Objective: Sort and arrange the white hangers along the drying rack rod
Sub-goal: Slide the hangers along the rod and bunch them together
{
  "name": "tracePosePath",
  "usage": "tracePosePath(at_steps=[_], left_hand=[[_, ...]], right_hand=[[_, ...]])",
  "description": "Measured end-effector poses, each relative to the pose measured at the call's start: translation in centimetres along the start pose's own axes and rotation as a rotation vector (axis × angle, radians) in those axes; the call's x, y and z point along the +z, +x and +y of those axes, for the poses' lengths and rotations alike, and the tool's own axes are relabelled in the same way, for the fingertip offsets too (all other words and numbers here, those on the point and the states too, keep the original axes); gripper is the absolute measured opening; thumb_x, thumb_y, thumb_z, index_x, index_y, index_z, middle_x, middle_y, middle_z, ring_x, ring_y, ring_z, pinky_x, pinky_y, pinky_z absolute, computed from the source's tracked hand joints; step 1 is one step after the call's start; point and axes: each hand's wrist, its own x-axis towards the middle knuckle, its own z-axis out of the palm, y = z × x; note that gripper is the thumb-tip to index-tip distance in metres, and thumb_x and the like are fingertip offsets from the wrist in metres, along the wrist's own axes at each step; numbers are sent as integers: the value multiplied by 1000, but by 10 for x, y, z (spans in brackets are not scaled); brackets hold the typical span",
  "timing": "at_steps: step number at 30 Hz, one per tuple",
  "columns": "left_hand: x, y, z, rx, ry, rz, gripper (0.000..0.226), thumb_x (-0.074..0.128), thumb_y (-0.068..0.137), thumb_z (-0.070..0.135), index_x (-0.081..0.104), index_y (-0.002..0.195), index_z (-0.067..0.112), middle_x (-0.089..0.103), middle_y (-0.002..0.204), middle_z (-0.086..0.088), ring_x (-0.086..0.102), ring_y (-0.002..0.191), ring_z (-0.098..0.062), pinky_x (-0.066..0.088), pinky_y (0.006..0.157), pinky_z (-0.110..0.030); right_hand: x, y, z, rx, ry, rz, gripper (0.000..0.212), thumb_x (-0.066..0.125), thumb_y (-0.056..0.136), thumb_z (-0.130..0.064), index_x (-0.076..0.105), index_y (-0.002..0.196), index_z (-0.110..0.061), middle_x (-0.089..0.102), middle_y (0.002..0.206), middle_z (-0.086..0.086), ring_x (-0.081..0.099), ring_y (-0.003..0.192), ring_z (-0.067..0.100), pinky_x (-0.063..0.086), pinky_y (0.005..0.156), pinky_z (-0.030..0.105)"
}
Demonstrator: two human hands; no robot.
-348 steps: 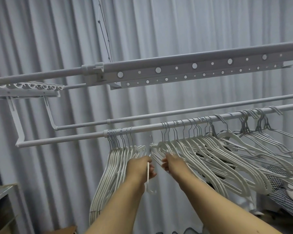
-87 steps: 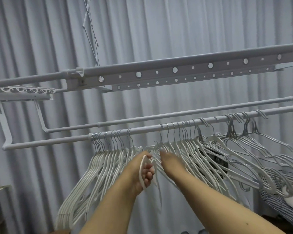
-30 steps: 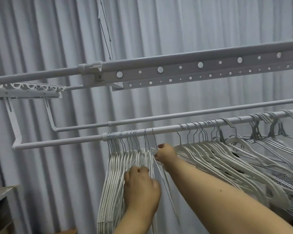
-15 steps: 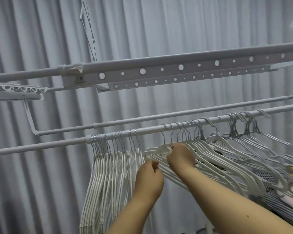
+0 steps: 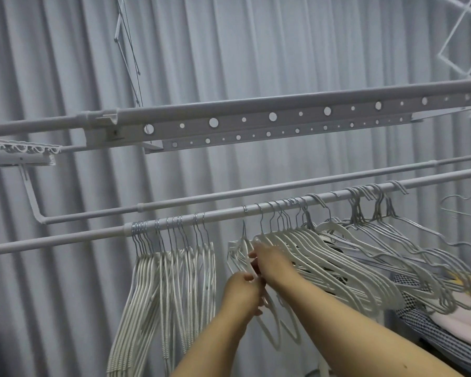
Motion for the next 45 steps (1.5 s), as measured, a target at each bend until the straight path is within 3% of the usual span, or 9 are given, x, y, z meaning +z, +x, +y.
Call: tracePosePath(at_steps=[2,5,8,13,20,33,37,41,45], left_hand=[[-2,-1,3,25,34,60,28,52,92,14,51,64,9,50,49,-3,47,42,-16,39,46,-24],[-6,-1,6,83,24,110,40,50,93,12,44,53,11,43,44,-2,41,36,-14,38,46,-24],[-8,-3,12,106,-21,139,38,50,92,11,42,54,11,39,47,-5,36,33,-13,33,47,-23],[-10,-2,19,110,-125,154,40,51,89,10,41,50,12,38,51,-9,35,39,-19,33,54,-29],[-14,2,31,92,-238,118,11,48,88,8,53,79,7,34,58,-8,27,43,-17,27,47,-23],[-22,-2,35,80,-277,132,14,47,86,4,52,72,5,38,55,-9,29,40,-16,27,43,-22],[-24,-2,34,80,-231,154,14,47,85,5,51,71,6,38,60,-10,28,41,-17,25,44,-22],[-28,-6,34,73,-213,140,18,48,84,4,48,66,6,38,57,-9,28,41,-16,27,41,-20],[-31,-17,40,89,-256,125,14,45,84,-1,52,73,3,38,57,-9,28,38,-15,25,41,-18]], right_hand=[[-1,-4,0,-71,-80,28,37,32,99,-35,60,94,-13,66,106,14,60,100,29,47,93,40],[-8,-6,0,-188,-490,209,32,34,97,-35,60,98,-15,64,110,9,55,109,30,42,84,35],[-11,-6,3,-86,-658,164,35,44,93,-24,52,126,-18,60,124,7,53,117,28,44,86,33],[-5,-3,12,19,-743,44,42,48,92,-19,40,133,-19,61,121,4,59,109,26,43,75,31],[-9,-5,11,2,-698,38,39,43,93,-6,48,130,-16,58,127,7,57,115,26,44,84,28],[-12,4,-8,-20,-622,33,37,43,87,1,60,118,-9,63,117,11,67,90,27,58,79,38],[-10,8,-12,-6,-700,4,33,46,87,2,61,113,-9,64,114,9,64,95,27,56,73,31],[-9,12,-22,1,-831,-22,34,51,85,2,57,117,-8,57,129,10,57,113,27,46,75,30],[-12,15,-26,36,-812,-31,35,50,86,2,56,120,-8,62,118,10,65,97,26,52,70,30]])
